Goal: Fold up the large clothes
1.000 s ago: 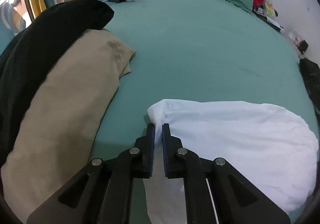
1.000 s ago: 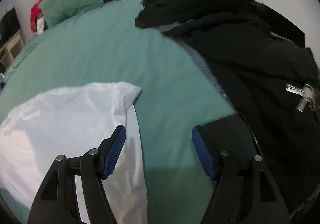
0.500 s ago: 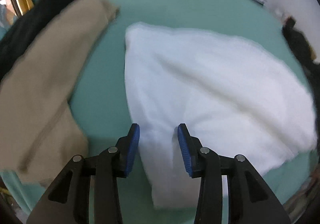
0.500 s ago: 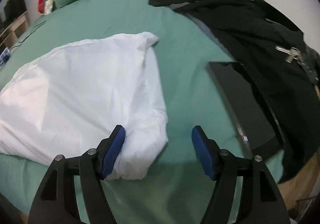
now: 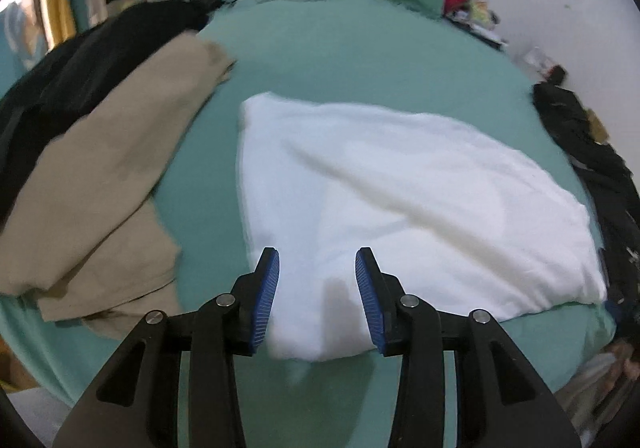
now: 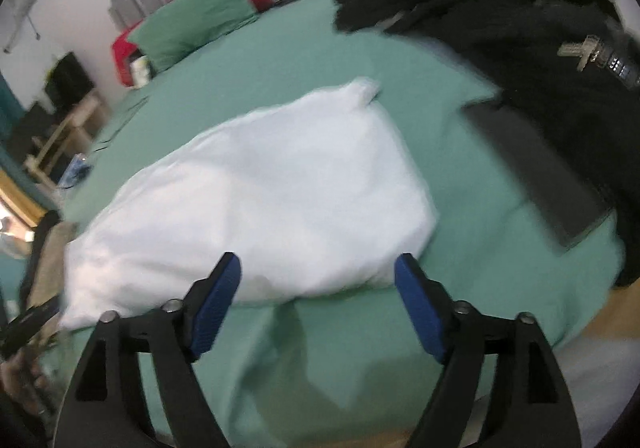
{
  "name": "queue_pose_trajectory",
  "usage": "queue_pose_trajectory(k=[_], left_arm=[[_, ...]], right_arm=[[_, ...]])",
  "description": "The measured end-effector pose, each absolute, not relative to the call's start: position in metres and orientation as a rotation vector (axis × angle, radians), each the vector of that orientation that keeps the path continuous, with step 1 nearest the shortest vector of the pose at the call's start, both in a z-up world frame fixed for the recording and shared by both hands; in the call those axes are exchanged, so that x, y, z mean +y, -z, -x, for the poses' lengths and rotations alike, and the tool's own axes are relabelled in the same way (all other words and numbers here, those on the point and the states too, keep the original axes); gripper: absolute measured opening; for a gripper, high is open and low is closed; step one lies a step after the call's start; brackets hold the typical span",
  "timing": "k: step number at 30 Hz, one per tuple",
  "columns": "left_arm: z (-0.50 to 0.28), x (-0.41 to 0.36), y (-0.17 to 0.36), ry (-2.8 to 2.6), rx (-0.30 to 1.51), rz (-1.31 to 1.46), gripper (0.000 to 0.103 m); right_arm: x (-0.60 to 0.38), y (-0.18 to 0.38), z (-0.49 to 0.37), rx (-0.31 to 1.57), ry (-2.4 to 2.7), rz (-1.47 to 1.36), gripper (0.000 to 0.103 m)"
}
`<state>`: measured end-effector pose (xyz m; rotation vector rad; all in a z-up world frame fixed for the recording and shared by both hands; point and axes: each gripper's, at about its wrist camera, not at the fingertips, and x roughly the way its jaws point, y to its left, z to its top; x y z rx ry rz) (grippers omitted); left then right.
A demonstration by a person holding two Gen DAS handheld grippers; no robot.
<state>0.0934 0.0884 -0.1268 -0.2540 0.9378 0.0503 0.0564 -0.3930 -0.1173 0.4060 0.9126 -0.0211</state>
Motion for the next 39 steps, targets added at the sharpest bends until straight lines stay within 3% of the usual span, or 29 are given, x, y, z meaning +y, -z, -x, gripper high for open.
queue_pose_trajectory(k=[9,14,24,31,33,34,35,37,39], left_arm=[[-0.119,0.036,0.125,0.071,0.923,0.242,0.042],[-0.142,-0.010,0.121,0.169,0.922,0.227,0.042],[-0.175,-0.066,0.148,0.213,0.979,0.242,0.042],[-0.173,-0.109,0.164,0.208,0.992,0.064,0.044],[-0.171,-0.121,0.166,0.174,0.986,-0.013,0.044],[-0.171,-0.120,0.166,0.165,0.992,-0.017,0.044],[-0.172,-0.121,0.165,0.157,1.002,-0.013,0.044],[-0.176,-0.123,0.165,0.152,1.022,-0.010,0.045],[-0.179,-0.126,0.164,0.154,1.027,-0.034,0.045]], right_arm=[[-0.389,0.139,-0.067,0.922,0.046,-0.395,0.087],[-0.398,0.144,-0.086,0.874,0.050,-0.506,0.102],[-0.389,0.151,-0.137,0.753,-0.091,-0.717,0.103],[-0.355,0.148,-0.152,0.760,-0.152,-0.691,0.103],[-0.346,0.148,-0.153,0.760,-0.204,-0.687,0.095],[-0.342,0.148,-0.154,0.772,-0.213,-0.671,0.070],[-0.338,0.151,-0.157,0.798,-0.222,-0.658,0.054],[-0.339,0.152,-0.157,0.801,-0.242,-0.684,0.043],[-0.337,0.146,-0.158,0.800,-0.235,-0.656,0.038]])
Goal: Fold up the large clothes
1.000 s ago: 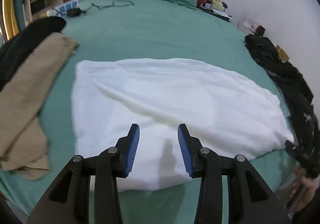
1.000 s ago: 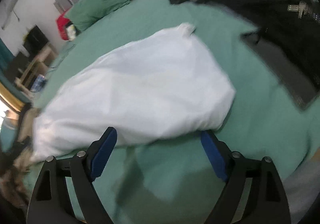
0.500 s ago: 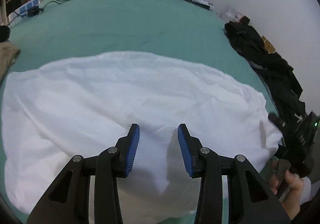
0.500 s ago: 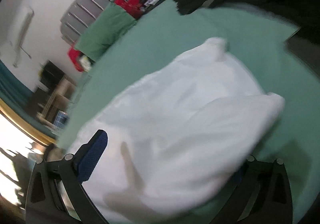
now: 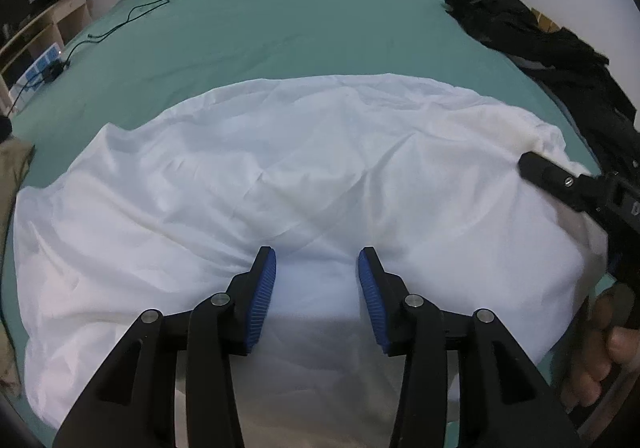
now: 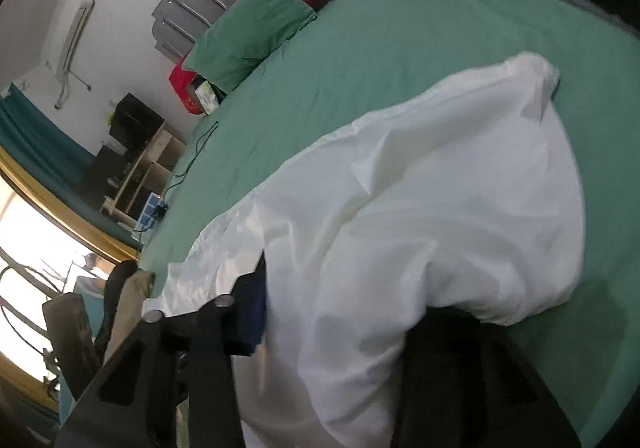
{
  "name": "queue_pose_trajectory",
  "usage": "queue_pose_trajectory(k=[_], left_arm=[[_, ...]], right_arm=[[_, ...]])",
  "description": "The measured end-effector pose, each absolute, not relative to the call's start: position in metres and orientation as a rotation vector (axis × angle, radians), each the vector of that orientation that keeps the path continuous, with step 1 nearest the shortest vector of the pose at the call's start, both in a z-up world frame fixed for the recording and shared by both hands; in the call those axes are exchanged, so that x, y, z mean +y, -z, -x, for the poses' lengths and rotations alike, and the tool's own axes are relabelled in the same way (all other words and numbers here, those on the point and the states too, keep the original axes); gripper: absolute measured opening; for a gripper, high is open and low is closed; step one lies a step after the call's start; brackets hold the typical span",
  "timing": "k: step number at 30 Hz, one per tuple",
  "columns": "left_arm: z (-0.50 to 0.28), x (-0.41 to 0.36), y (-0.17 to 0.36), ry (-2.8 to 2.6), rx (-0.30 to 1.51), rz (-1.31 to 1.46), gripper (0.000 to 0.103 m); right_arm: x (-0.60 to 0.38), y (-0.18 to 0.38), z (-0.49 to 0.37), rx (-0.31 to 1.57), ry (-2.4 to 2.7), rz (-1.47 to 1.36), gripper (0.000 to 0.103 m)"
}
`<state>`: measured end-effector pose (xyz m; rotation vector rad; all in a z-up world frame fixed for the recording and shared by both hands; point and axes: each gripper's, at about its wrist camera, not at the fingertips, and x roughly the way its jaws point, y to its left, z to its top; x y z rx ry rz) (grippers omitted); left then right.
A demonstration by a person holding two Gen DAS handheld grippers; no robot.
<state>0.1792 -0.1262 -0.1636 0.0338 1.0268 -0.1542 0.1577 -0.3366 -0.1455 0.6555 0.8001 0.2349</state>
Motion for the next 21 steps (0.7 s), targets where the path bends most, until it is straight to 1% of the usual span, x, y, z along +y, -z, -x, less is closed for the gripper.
queue_pose_trajectory(k=[3,5,6,7,10,14,18,21], left_arm=[[-0.184,-0.131,0.157,0.164,1.047,-0.078,0.046],[-0.186,-0.126,0.148,0.224,1.056,-0.059,0.046],[-0.187,-0.122,0.142,0.251,1.049,-0.049,0.046],[-0.184,-0.114,0.132,0.250,1.023,-0.056,0.046],[-0.173,-0.081,0.099,0.193,0.925,-0.065,0.046],[-0.161,-0.023,0.073,0.144,0.869,0.004,0.046],[-0.152,0.032,0.070,0.068,0.830,0.014,0.046],[-0.147,0.078,0.081,0.019,0.859,0.113,0.046]], right_arm=[[-0.324,0.123,-0.156,0.777,-0.236,-0.555,0.035],[-0.316,0.108,-0.156,0.760,-0.240,-0.502,0.031],[-0.310,0.099,-0.155,0.749,-0.236,-0.462,0.029],[-0.305,0.093,-0.155,0.744,-0.229,-0.434,0.021],[-0.287,0.075,-0.155,0.739,-0.205,-0.371,0.019],[-0.263,0.060,-0.155,0.728,-0.191,-0.279,0.017],[-0.233,0.044,-0.156,0.719,-0.194,-0.189,0.015],[-0.203,0.034,-0.156,0.711,-0.224,-0.120,0.014]])
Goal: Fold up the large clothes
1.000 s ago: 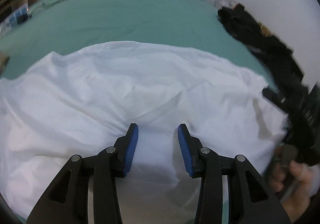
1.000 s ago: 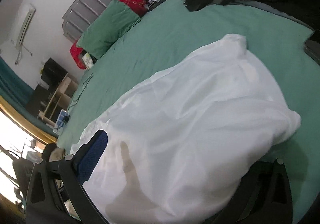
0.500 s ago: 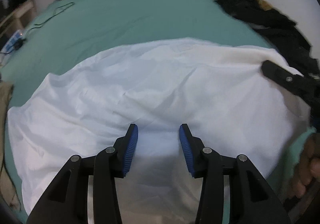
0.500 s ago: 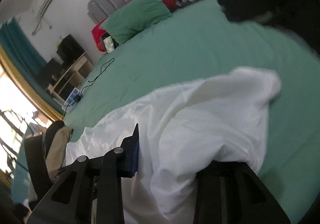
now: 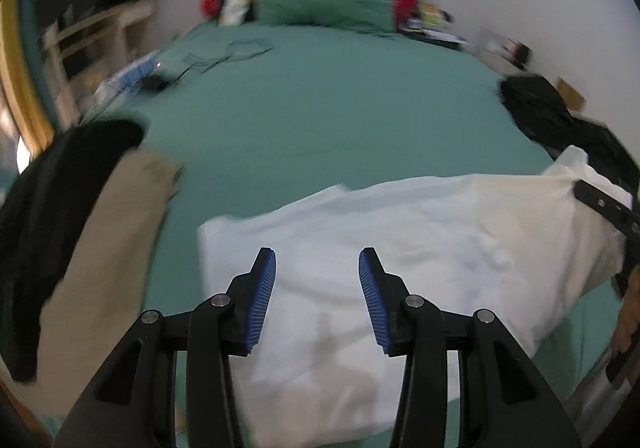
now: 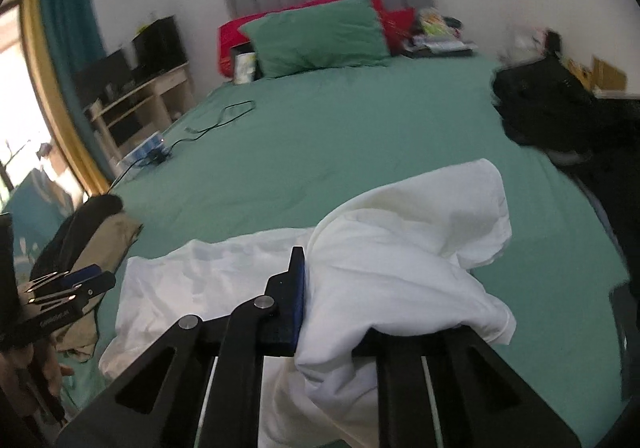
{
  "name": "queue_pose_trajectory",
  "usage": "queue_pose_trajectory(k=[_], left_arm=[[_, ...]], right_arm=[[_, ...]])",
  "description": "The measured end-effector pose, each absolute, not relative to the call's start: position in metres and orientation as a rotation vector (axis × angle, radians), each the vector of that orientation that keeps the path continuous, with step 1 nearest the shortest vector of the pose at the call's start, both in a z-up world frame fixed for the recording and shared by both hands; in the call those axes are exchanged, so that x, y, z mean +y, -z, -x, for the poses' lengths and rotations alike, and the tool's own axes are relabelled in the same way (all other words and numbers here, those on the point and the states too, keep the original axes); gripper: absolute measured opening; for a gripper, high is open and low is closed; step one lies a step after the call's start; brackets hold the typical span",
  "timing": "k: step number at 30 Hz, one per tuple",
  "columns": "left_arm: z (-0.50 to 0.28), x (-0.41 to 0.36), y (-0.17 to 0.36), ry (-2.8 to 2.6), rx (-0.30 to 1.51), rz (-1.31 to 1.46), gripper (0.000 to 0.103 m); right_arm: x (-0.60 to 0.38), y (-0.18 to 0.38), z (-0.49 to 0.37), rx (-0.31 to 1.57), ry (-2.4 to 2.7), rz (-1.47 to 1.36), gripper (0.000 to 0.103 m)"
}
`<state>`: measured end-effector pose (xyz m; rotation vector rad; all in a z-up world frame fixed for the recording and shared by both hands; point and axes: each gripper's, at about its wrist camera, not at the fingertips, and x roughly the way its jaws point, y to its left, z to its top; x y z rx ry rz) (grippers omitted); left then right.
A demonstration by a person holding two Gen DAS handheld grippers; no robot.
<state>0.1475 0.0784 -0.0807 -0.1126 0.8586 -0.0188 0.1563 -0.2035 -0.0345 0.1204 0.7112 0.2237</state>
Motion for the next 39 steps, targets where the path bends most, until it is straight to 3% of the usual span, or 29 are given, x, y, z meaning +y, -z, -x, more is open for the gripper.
queue_pose_trajectory(k=[9,18,22,25,29,39], left_arm=[[-0.123,0.164,0.098,-0.006,0.868,0.325,0.046],[-0.122,0.193,0.101,0.041,0.891,0.396,0.046],[-0.121,0.201,0.095,0.053,0.866,0.414,0.046],[-0.124,0.195,0.092,0.082,0.854,0.415,0.047],[-0.137,0.173,0.095,0.133,0.882,0.357,0.049],[-0.178,0.119,0.133,0.203,1.017,0.282,0.049]], right_arm=[[-0.092,0.043,-0.164,0.772,-0.307,0.073,0.013],[0.023,0.117,-0.152,1.032,-0.618,0.194,0.014],[0.043,0.137,-0.131,1.055,-0.721,0.255,0.048],[0.051,0.134,-0.109,1.011,-0.826,0.299,0.064],[0.038,0.129,-0.095,0.986,-0.833,0.335,0.065],[-0.077,0.096,-0.100,0.918,-0.627,0.091,0.065]])
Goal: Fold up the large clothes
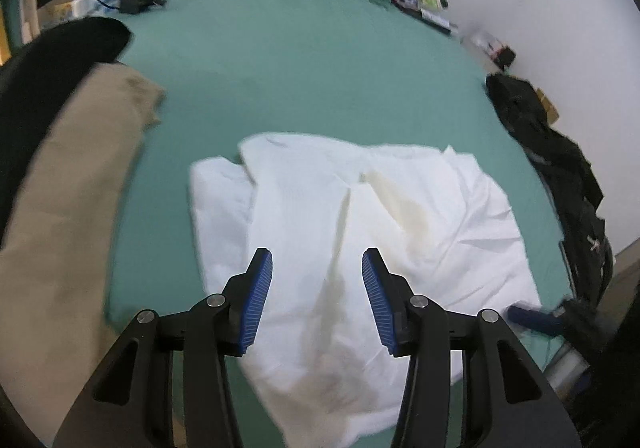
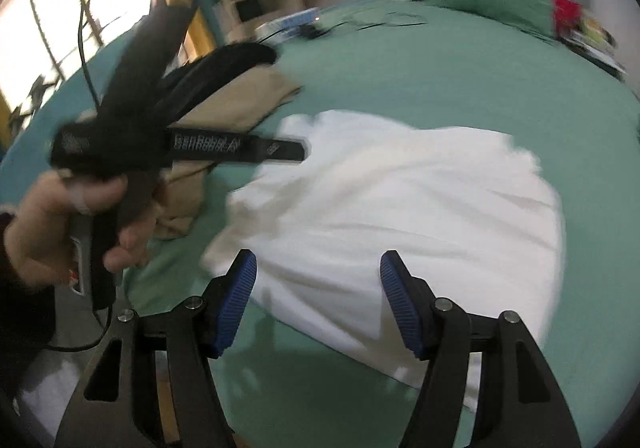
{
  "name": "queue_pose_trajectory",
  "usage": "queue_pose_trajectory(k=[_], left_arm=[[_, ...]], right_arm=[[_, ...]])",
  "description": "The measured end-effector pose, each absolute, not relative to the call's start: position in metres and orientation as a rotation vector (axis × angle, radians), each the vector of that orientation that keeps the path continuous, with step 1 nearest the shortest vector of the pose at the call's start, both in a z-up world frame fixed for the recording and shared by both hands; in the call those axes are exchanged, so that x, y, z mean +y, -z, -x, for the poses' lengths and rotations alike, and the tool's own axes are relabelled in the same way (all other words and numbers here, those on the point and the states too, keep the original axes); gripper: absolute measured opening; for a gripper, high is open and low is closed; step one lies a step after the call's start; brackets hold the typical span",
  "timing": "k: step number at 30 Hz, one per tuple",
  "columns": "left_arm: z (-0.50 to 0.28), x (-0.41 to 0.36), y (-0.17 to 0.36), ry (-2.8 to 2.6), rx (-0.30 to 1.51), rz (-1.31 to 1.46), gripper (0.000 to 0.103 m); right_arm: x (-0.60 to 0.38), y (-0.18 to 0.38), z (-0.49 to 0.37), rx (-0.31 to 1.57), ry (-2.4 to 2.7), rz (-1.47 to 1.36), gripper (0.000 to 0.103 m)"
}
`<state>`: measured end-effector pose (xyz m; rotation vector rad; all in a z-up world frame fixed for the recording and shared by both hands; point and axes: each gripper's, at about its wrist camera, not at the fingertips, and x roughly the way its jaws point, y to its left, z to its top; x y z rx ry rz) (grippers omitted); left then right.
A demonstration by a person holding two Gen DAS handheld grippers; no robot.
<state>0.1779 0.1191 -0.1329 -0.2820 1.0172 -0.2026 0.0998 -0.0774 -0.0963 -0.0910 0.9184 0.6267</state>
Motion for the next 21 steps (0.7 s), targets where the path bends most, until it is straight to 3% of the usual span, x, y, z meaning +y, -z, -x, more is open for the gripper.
queue_pose_trajectory(k=[5,6,8,15,21], left_arm=[[-0.193,0.092,0.160,0.235,1.123,0.241,0.047],[-0.193,0.084,0.161,0.250,1.116,0.212,0.029],[-0.193,0.077,0.162,0.286,1.110,0.185,0.003],[-0.162,0.113,0.137,0.158,0.979,0.260,0.002],[-0.146,0.146,0.168,0.085,1.062,0.390,0.003]], right_arm=[[-0.143,0.098,-0.109,0.901,-0.423,-0.018,0.065],[-0.160,0.101,-0.113,0.902,-0.385,-0.069,0.065],[-0.188,0.103,-0.123,0.906,-0.337,-0.176,0.065],[-0.223,0.129,-0.144,0.960,-0.316,-0.351,0.065],[-0.209,0.151,-0.152,1.018,-0.423,-0.456,0.065]])
